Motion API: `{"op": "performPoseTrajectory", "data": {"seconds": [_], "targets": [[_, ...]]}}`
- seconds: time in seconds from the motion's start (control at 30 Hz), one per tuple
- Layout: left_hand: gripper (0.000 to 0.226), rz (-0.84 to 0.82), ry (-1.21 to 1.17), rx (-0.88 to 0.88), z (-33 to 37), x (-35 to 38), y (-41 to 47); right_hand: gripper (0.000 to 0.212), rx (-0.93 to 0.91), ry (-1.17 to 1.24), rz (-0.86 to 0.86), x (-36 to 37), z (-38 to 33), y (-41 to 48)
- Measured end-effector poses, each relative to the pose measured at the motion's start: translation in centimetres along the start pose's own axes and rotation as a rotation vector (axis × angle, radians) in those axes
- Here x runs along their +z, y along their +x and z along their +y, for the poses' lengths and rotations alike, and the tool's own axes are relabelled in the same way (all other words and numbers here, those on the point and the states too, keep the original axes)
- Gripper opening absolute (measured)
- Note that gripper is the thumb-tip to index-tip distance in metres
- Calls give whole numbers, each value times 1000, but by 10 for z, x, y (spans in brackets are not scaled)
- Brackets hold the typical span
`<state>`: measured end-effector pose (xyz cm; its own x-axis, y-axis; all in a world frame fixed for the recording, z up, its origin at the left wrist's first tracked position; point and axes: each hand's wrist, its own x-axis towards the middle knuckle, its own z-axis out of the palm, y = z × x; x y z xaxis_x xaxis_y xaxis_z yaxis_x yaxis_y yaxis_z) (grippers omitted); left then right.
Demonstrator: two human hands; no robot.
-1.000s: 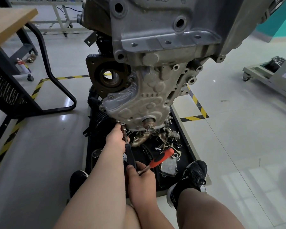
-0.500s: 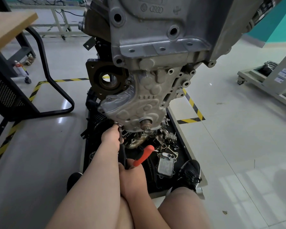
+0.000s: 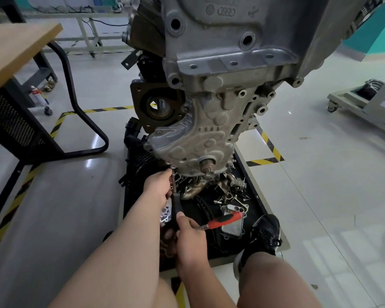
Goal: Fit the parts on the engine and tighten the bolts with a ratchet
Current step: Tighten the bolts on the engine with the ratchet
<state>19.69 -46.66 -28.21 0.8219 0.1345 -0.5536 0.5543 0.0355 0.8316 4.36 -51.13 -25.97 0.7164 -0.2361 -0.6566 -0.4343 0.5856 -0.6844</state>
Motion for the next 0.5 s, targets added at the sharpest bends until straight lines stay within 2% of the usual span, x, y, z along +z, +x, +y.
{"op": "performPoseTrajectory", "data": {"seconds": [0.1,0.23,0.3,0.4,0.5], "targets": [[33,32,235,39,3,-10,-11,20,89,129,-11,-6,-9,4],[45,-99,571,62,0,-16,-46,18,256,300,-40,-11,-21,5],[53,-124,597,45,-8,-14,-62,22,324,374,-82,-13,-24,5],[44,-193,598,60,-17,-13,-76,32,419,503,-167,-15,-26,6],[44,-218,585,-4,-21,-18,-83,48,457,523,-228,-17,-24,8]]}}
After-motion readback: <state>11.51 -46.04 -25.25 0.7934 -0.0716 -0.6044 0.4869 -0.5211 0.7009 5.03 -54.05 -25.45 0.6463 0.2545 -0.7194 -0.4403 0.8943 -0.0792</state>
